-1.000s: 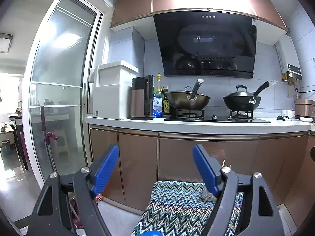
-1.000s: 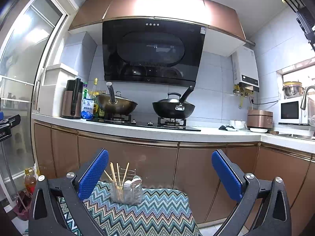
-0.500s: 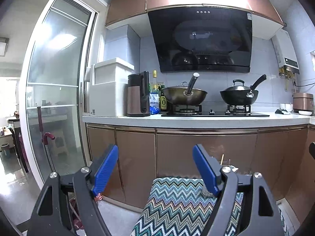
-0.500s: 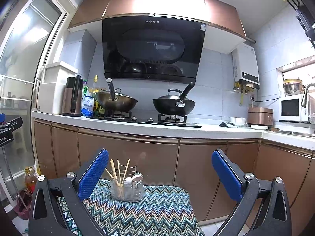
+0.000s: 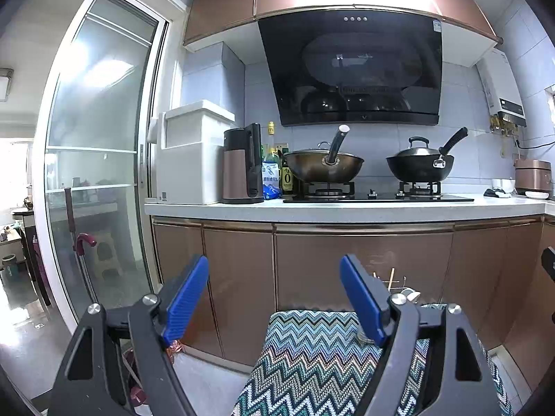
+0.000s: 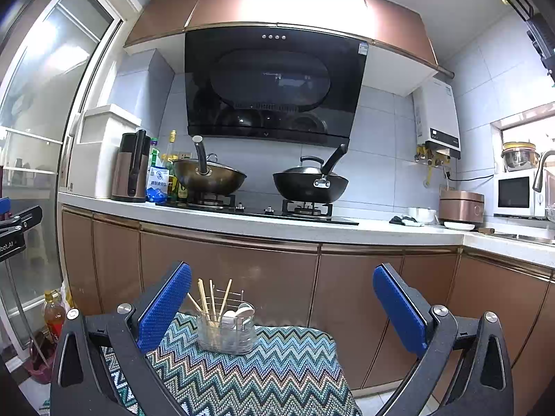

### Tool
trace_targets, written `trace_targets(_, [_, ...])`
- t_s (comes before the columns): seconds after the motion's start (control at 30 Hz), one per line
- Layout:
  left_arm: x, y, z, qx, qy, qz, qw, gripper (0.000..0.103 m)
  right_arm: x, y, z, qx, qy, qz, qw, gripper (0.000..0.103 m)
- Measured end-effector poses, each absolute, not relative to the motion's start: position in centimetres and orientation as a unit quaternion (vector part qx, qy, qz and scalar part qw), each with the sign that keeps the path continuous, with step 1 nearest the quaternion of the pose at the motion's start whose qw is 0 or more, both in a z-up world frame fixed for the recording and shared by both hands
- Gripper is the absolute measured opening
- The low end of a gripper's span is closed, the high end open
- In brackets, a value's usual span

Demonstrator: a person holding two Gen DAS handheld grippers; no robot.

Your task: Organize utensils

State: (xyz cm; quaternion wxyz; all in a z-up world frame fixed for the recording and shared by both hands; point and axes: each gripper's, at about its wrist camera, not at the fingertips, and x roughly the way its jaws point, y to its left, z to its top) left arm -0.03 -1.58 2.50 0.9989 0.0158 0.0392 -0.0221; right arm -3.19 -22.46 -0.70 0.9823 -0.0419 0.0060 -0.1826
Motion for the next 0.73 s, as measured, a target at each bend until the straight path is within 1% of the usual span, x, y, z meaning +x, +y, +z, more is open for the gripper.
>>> trace_targets(0.73, [-0.13,-1.88,2.18,0.017,0.045,-0.027,0.999,0.077,-2.82,-22.41,-1.14,-0.041,0.012,-0.181,0.983,0.103])
